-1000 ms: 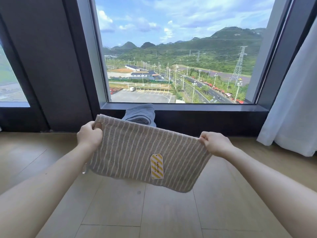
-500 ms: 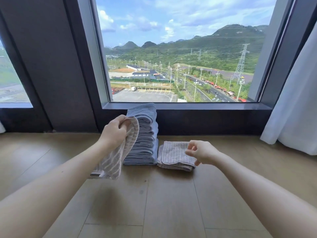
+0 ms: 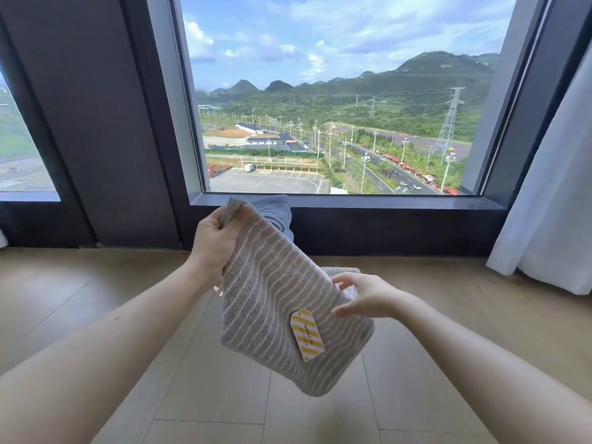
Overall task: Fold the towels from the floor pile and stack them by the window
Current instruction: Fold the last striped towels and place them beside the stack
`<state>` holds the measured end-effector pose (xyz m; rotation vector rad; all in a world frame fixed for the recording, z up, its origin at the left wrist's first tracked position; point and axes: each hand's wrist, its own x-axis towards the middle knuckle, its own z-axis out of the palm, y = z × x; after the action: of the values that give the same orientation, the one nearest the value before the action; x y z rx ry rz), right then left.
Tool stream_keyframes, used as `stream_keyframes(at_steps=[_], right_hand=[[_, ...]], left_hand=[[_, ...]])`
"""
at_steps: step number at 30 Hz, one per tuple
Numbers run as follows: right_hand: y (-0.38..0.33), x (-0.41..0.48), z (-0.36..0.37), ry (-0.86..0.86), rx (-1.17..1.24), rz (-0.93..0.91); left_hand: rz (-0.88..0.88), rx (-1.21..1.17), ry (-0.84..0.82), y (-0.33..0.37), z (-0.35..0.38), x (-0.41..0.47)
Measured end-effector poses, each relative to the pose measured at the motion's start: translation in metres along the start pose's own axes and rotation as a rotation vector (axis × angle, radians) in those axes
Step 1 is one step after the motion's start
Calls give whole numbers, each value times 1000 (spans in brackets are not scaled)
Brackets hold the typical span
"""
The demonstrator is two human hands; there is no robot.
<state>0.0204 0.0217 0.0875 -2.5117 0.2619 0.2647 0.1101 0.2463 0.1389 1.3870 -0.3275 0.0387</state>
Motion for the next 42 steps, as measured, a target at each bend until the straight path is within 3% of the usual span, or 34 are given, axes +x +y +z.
stream_keyframes(at_steps=[5, 11, 21, 27, 35, 42], right_hand=[[0, 6, 9, 117, -33, -14], [-22, 8, 14, 160, 83, -151], [-48, -4, 15, 228, 178, -275], [-30, -1, 13, 177, -177, -108], [5, 4, -14, 246, -84, 96], [17, 6, -18, 255, -138, 168]], left_hand=[[-34, -82, -32, 1, 1, 2], [71, 197, -225, 2, 13, -4], [188, 384, -305, 7, 26, -7], [74, 128, -52, 22, 25, -4], [-34, -122, 165, 14, -12, 7], [-86, -102, 303, 0, -34, 11]])
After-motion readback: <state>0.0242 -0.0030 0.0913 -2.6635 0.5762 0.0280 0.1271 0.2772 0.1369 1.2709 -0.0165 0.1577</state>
